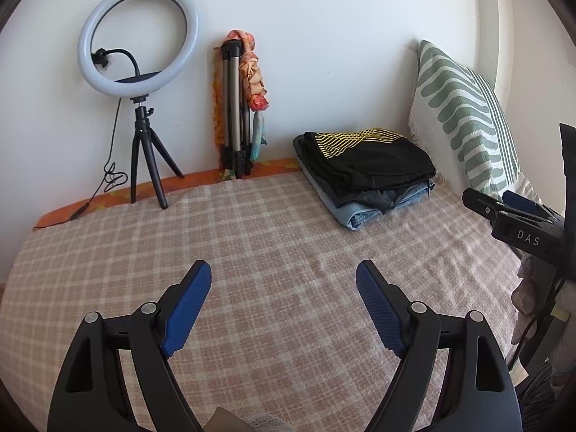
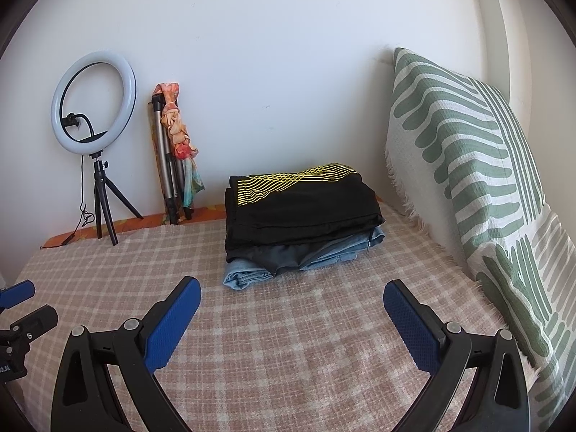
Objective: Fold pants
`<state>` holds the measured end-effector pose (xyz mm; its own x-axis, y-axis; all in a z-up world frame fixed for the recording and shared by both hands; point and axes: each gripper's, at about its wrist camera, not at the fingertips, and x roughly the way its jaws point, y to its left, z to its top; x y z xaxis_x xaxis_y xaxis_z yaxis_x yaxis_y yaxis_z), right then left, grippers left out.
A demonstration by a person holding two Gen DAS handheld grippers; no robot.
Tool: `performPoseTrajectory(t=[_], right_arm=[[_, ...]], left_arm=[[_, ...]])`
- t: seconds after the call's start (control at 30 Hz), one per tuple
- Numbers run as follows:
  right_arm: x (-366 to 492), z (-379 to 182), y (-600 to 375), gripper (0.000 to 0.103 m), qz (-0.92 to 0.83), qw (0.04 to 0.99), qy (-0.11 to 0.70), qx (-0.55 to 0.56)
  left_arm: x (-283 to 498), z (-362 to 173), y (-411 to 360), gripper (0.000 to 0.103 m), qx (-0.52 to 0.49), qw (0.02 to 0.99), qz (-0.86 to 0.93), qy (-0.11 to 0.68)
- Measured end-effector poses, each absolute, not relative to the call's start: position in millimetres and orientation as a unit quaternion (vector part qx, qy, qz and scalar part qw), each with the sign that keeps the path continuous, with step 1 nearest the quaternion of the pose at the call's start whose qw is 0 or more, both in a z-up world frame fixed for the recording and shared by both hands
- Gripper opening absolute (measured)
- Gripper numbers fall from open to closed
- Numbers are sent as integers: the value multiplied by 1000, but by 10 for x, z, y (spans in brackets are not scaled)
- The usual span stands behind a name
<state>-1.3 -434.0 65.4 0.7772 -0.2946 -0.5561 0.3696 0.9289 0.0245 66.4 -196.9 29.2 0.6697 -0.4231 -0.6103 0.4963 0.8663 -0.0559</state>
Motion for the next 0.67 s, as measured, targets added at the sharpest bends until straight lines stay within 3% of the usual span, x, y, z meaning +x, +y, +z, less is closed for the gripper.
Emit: performPoseTrajectory(t=[0.67], right_arm=[[135,625,-4183,103,-157,939,296,73]], left_arm=[[572,377,-1772,83,58,922,-247,291]])
